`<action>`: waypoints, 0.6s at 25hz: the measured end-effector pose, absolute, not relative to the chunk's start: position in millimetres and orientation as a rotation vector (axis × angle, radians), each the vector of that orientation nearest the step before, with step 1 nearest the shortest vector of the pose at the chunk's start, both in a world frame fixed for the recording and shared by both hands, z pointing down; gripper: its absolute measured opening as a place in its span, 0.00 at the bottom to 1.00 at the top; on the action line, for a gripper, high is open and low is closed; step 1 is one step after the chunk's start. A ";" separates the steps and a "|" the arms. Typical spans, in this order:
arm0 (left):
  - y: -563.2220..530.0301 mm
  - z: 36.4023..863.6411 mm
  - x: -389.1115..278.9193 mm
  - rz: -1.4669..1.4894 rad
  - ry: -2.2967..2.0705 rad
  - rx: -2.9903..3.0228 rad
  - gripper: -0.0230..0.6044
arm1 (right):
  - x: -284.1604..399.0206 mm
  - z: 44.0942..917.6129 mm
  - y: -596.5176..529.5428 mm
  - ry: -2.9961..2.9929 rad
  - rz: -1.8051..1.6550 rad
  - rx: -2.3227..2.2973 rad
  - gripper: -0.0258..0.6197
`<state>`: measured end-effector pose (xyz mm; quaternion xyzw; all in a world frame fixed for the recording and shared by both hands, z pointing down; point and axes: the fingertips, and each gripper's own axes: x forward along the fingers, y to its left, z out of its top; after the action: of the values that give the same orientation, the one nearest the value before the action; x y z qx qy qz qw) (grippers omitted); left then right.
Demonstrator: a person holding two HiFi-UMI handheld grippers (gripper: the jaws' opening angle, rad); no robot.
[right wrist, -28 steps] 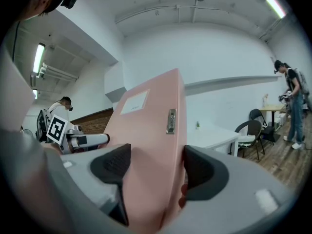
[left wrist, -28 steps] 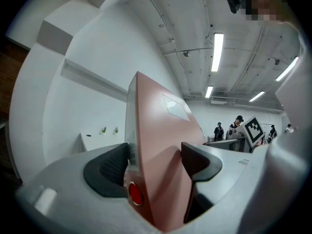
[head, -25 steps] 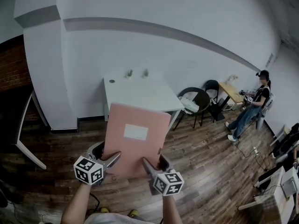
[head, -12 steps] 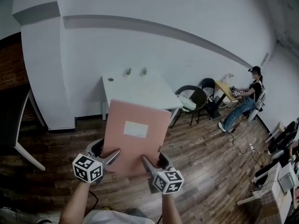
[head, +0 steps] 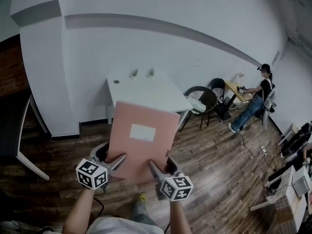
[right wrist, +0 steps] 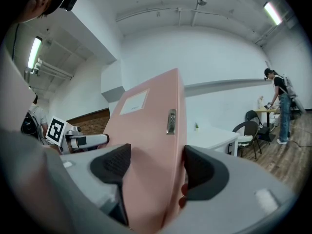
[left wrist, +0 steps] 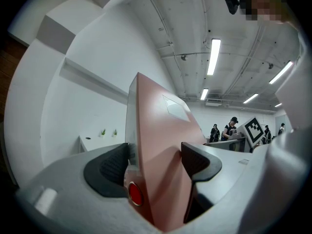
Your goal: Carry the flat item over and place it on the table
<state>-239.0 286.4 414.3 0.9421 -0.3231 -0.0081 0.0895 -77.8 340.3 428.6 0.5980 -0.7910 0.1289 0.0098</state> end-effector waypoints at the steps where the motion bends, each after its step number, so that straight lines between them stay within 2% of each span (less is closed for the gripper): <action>1: 282.4 415.1 -237.3 -0.023 -0.964 2.803 0.59 | -76.2 429.6 336.1 -2.471 0.401 1.865 0.57; 15: 189.8 431.2 -177.0 0.008 -0.982 2.773 0.59 | -15.3 445.6 241.0 -2.482 0.444 1.842 0.57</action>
<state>-177.0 189.8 431.2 0.9379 -0.3321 0.0026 0.0999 -15.3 241.0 445.6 0.5899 -0.7948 0.1421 0.0094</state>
